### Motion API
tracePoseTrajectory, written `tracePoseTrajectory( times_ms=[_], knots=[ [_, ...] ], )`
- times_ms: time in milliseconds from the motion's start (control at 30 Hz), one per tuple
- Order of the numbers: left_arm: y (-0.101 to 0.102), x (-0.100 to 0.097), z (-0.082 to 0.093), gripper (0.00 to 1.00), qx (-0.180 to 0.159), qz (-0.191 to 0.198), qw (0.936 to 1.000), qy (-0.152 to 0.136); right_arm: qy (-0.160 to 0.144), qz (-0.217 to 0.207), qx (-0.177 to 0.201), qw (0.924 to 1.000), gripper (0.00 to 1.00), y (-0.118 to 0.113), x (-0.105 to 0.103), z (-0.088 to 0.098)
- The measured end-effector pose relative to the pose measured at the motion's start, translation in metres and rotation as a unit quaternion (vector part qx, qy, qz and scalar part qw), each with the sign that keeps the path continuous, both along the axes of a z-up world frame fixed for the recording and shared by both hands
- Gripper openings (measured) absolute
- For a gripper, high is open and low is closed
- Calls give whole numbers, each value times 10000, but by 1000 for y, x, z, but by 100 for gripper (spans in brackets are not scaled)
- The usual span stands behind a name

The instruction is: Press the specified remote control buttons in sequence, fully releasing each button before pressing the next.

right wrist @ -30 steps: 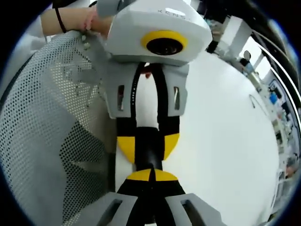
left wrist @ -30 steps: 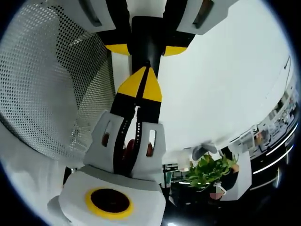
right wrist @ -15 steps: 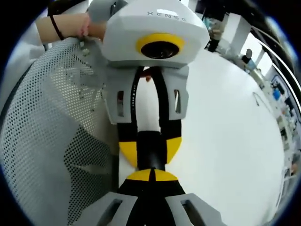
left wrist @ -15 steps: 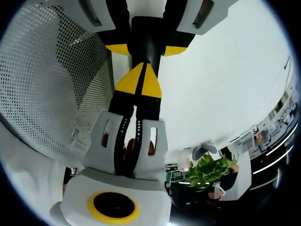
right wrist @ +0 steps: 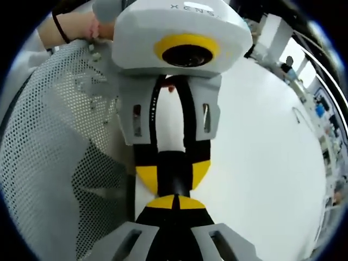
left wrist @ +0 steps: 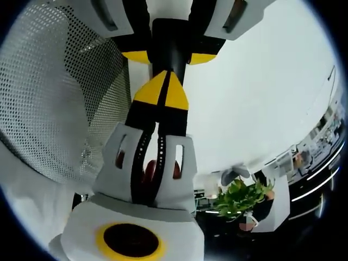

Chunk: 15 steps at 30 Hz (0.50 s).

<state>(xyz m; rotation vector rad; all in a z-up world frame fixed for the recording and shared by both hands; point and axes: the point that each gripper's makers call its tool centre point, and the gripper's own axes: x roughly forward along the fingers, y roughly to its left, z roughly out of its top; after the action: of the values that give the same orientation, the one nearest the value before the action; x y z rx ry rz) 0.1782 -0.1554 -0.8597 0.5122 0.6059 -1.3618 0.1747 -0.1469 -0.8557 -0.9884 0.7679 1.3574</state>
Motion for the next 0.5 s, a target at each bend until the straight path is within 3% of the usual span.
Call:
tracePoseTrajectory(
  times_ms=[67,167,500],
  knots=[
    [0,0,0,24,-10,10,10000,3,-130,58,-10,9999,0,1,2,-1],
    [0,0,0,24,-18,13,10000,2,-95,23,-50,9999,0,1,3,0],
    [0,1,0,25,-73,199,9998,-12,221,-271,135,9993,0,0,5,1]
  ],
)
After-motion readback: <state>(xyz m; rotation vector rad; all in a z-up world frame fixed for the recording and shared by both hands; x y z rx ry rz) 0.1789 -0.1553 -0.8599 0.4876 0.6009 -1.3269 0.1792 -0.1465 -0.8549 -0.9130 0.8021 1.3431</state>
